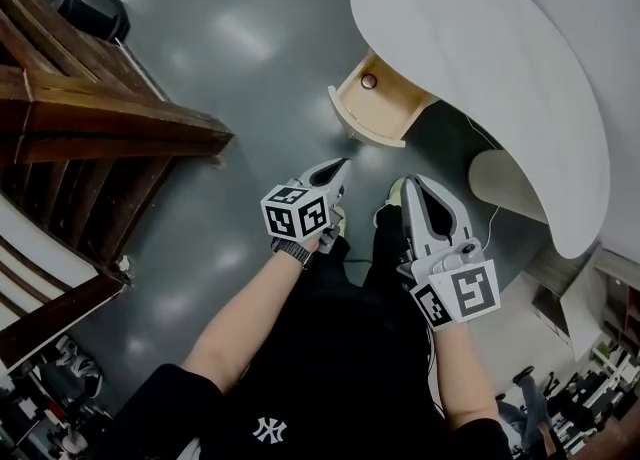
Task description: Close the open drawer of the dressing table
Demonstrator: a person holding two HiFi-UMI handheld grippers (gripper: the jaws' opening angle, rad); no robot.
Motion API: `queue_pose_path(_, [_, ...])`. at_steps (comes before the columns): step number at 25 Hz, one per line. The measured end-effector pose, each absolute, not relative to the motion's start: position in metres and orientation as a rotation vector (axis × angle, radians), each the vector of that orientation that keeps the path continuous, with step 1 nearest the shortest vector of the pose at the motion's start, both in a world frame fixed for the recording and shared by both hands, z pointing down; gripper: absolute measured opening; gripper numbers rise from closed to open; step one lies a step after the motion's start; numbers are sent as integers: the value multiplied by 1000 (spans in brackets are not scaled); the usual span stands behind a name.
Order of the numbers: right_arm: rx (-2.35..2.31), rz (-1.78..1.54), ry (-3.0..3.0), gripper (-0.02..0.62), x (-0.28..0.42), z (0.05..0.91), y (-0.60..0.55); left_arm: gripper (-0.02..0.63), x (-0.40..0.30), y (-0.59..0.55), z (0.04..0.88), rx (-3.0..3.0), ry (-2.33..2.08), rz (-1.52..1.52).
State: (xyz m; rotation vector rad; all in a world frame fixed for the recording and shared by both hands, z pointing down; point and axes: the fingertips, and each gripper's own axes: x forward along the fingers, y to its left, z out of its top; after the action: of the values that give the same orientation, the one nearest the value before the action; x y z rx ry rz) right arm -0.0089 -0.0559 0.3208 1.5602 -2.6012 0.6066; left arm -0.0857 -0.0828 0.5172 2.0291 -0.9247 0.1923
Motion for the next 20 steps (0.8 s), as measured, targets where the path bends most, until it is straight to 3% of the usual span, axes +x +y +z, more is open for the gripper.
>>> queue_pose_path(20, [1374,738,-2610,15,15,431,-139,11,-83,-160,682,1716,-1021,18])
